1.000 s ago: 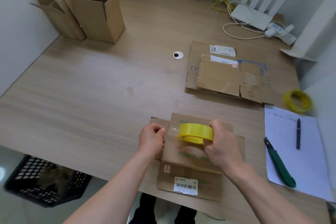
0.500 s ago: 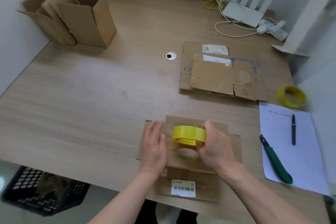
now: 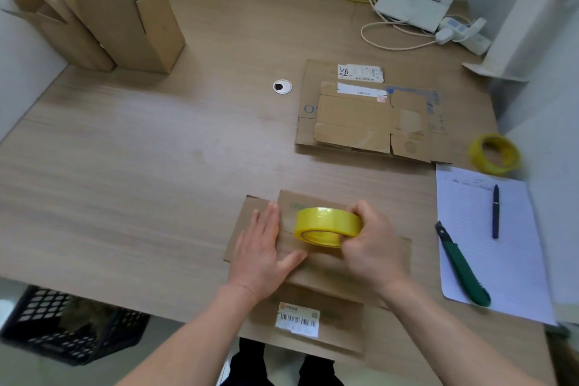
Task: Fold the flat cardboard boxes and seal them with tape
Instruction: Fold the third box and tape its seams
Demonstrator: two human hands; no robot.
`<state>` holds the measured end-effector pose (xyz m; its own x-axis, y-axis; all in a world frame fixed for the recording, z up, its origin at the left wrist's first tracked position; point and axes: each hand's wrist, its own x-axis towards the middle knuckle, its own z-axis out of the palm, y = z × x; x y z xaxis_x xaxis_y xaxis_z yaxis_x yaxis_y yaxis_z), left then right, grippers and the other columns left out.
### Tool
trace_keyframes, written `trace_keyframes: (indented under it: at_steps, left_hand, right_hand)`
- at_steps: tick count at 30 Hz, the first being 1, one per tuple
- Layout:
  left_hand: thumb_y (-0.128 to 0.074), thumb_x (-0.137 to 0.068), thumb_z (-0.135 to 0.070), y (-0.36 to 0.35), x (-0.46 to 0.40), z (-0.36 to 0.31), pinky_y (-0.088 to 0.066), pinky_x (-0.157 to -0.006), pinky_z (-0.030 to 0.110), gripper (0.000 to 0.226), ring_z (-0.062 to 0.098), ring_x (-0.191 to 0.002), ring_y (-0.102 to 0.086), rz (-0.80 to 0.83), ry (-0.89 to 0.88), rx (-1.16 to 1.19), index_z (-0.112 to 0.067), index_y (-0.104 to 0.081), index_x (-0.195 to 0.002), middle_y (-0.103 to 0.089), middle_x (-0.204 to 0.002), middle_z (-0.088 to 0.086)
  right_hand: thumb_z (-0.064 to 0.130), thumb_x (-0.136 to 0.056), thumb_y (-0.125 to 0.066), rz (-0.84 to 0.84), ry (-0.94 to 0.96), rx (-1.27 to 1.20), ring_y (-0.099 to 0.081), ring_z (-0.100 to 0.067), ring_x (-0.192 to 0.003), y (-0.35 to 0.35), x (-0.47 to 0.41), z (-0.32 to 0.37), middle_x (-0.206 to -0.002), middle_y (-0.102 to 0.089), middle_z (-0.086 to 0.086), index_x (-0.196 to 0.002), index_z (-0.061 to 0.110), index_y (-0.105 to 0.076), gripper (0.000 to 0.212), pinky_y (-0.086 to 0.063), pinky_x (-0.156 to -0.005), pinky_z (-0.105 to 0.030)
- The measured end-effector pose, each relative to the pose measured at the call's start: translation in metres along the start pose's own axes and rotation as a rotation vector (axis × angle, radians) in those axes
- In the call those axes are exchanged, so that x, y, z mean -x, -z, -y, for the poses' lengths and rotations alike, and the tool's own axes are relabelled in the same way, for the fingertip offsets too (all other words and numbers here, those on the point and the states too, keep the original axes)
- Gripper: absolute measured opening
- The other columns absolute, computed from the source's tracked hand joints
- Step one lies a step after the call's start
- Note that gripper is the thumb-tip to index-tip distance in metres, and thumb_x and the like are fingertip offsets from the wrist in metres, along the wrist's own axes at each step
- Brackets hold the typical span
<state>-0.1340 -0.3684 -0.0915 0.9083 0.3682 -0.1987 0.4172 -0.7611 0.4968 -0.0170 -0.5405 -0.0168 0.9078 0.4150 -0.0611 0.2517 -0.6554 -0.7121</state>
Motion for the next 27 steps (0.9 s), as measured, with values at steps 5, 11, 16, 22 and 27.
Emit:
trace_keyframes:
  at_steps: [5,11,16,22,27]
  left_hand:
    - [-0.023,-0.070,-0.088,-0.002,-0.002,0.000,-0.013,-0.122,0.042,0.102,0.013,-0.149,0.016,0.013,0.025,-0.082,-0.039,0.027,-0.144,0.019,-0.159,-0.018]
    - [-0.019,-0.068,-0.094,0.001,-0.003,-0.002,-0.009,-0.121,0.045,0.103,0.014,-0.147,0.023,0.056,0.050,-0.111,-0.043,0.034,-0.140,0.028,-0.157,-0.020]
    - [-0.020,-0.068,-0.093,0.003,-0.003,-0.005,-0.009,-0.120,0.049,0.103,0.017,-0.147,0.024,0.082,0.063,-0.145,-0.045,0.039,-0.137,0.029,-0.157,-0.018]
    - [-0.013,-0.063,-0.097,0.002,-0.005,-0.004,-0.010,-0.119,0.050,0.107,0.017,-0.147,0.023,0.088,0.072,-0.140,-0.042,0.030,-0.144,0.027,-0.157,-0.018]
    - [-0.010,-0.060,-0.099,0.002,-0.005,-0.005,-0.011,-0.120,0.051,0.107,0.017,-0.147,0.023,0.090,0.075,-0.139,-0.045,0.030,-0.143,0.025,-0.156,-0.019]
  right_hand:
    - [0.007,-0.064,-0.064,0.141,0.091,0.124,-0.052,-0.013,-0.066,0.053,-0.004,-0.018,-0.071,-0.058,0.009,-0.085,0.031,-0.053,0.034,-0.042,-0.058,-0.023]
    - [0.039,-0.064,-0.046,0.203,0.240,0.567,-0.040,-0.016,-0.064,0.092,0.006,-0.026,-0.073,-0.049,0.013,-0.088,0.030,-0.053,0.027,-0.022,-0.048,-0.025]
    - [0.040,-0.073,-0.054,0.258,0.233,0.586,-0.045,-0.017,-0.067,0.097,0.016,-0.037,-0.079,-0.055,0.008,-0.088,0.025,-0.054,0.022,-0.036,-0.054,-0.032]
    - [0.031,-0.072,-0.055,0.319,0.125,0.744,-0.045,-0.017,-0.067,0.105,0.021,-0.065,-0.067,-0.043,0.012,-0.082,0.025,-0.050,0.013,-0.026,-0.051,-0.029]
    - [0.032,-0.072,-0.051,0.367,0.091,0.740,-0.046,-0.017,-0.069,0.090,0.022,-0.083,-0.074,-0.048,0.011,-0.079,0.027,-0.042,0.012,-0.026,-0.052,-0.029]
